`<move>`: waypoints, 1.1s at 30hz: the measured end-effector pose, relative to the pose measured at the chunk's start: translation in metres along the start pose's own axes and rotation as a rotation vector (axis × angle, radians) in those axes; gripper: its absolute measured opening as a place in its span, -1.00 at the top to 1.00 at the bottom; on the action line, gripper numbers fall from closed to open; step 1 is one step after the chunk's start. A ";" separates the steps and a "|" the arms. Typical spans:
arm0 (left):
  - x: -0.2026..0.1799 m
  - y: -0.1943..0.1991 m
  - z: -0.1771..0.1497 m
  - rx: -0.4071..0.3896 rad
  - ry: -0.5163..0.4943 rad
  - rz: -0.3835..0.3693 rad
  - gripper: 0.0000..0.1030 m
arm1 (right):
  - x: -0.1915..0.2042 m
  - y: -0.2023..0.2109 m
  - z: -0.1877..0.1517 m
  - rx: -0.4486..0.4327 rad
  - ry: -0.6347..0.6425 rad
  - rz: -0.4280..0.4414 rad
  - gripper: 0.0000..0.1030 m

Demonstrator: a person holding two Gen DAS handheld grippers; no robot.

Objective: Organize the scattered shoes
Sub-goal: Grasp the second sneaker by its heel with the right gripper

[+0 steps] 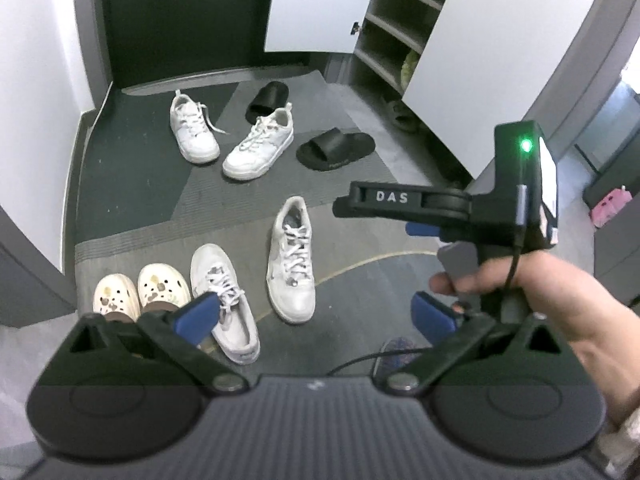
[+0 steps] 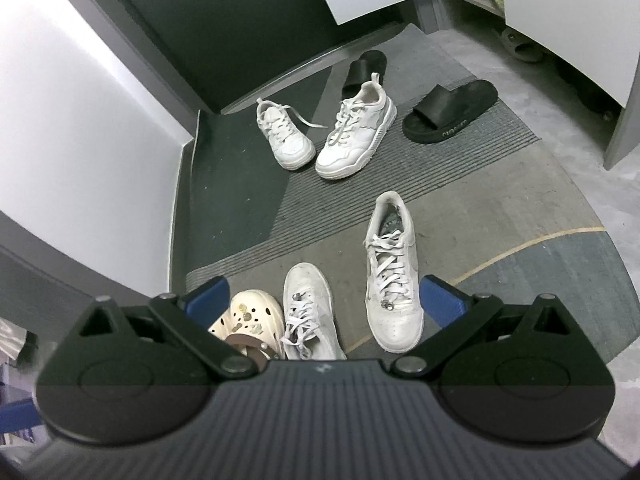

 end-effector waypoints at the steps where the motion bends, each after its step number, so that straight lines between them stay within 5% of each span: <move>1: 0.000 -0.002 -0.001 0.007 0.006 -0.004 -0.99 | 0.000 -0.001 0.000 0.004 0.002 -0.004 -1.00; 7: 0.003 -0.007 -0.004 -0.014 -0.026 0.017 -0.99 | 0.006 -0.010 -0.004 0.017 0.085 -0.018 -1.00; 12: 0.018 0.012 0.010 -0.199 -0.085 0.107 -0.99 | 0.015 -0.025 -0.010 0.047 0.236 -0.042 -1.00; 15: 0.026 0.021 0.016 -0.247 -0.077 0.181 -0.99 | 0.028 -0.044 -0.013 0.071 0.434 0.017 -1.00; 19: 0.041 0.031 0.019 -0.287 -0.045 0.262 -0.99 | 0.043 -0.082 -0.032 0.009 0.989 0.011 -1.00; 26: 0.096 0.031 0.028 -0.244 0.190 0.302 -0.99 | -0.007 -0.166 -0.123 -0.261 2.572 -0.131 -1.00; 28: 0.106 0.031 0.033 -0.252 0.216 0.331 -0.99 | -0.042 -0.201 -0.133 -0.265 2.956 -0.162 -1.00; 30: 0.116 0.029 0.038 -0.260 0.243 0.367 -0.99 | -0.060 -0.231 -0.132 -0.165 3.054 -0.160 -1.00; 33: 0.122 0.019 0.051 -0.256 0.251 0.393 -0.99 | -0.049 -0.270 -0.129 -0.134 2.941 -0.173 -1.00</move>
Point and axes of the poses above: each gripper's, at about its wrist camera, not at the fingertips, and y roughly against the way its jaws point, x to its left, z to its top, the point moved 5 cm from there along -y, roughly the way its jaws point, and after that the axes turned 6 degrees about -z, right-handed, at the moved point
